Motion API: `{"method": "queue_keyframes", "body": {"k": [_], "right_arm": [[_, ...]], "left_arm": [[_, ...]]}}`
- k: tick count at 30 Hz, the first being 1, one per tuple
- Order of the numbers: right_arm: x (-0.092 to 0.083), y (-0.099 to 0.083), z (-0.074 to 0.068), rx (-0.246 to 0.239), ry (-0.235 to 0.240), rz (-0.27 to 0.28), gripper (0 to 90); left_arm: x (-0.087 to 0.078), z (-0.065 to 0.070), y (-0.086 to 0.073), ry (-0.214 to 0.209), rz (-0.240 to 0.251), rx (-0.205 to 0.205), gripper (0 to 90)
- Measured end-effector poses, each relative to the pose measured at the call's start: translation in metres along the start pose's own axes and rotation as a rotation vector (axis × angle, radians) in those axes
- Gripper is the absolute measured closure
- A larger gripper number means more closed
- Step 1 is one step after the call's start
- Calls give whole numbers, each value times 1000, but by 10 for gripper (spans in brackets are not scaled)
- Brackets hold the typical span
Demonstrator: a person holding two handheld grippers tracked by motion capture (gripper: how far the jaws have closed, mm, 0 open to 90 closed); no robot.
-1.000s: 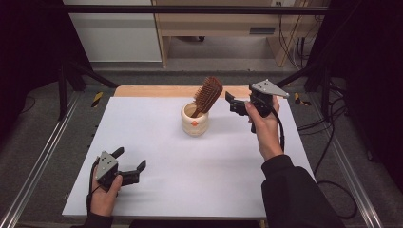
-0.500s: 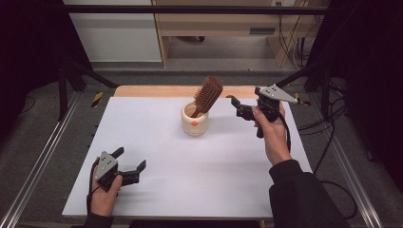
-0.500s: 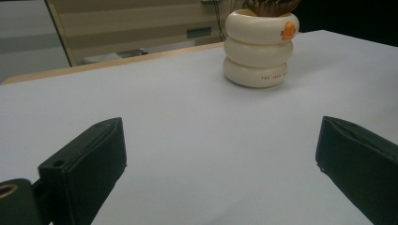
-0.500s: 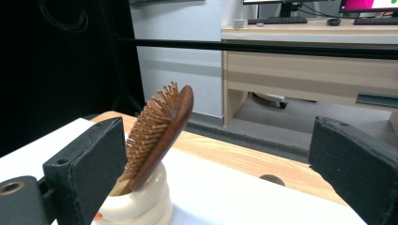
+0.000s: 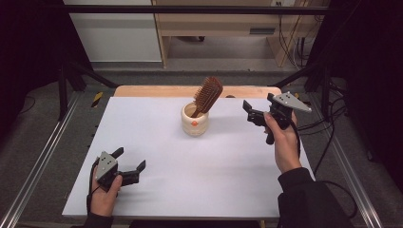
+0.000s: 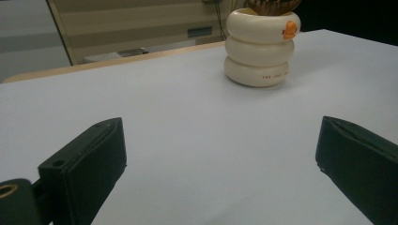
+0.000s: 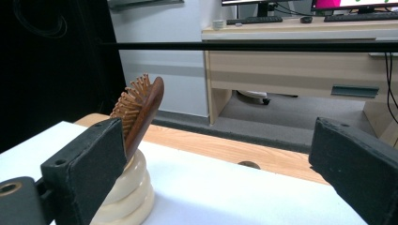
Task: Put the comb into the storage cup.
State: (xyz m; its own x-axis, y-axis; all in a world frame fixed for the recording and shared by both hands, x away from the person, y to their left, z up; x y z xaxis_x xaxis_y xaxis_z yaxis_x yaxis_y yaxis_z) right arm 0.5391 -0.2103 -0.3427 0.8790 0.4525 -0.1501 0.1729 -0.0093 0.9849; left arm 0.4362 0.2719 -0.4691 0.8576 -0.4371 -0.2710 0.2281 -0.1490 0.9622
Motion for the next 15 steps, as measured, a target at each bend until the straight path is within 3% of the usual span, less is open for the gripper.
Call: {"method": "queue_keyframes", "body": {"k": [9,15], "right_arm": [[-14,-2,4,-18,7,13,44],[-24,-4,11,-16,-17,23,39]], "left_arm": [[-1,-1,0,1,4,-1,19],[-1,-1,0,3,4,-1,19]]}}
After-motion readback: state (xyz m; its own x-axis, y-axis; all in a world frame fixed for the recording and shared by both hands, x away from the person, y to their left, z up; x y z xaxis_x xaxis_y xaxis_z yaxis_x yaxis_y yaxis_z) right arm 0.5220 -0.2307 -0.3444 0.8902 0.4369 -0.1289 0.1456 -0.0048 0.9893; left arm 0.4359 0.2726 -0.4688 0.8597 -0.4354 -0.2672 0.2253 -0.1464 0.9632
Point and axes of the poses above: each handheld gripper's, and its own axes: x roughly forward along the jaws, y roughly out of its top, z roughly to its right, the point moved 1 cm from there along x, roughly forward along the jaws, and after that the axes turned 3 degrees about y, right-handed, at the moved point
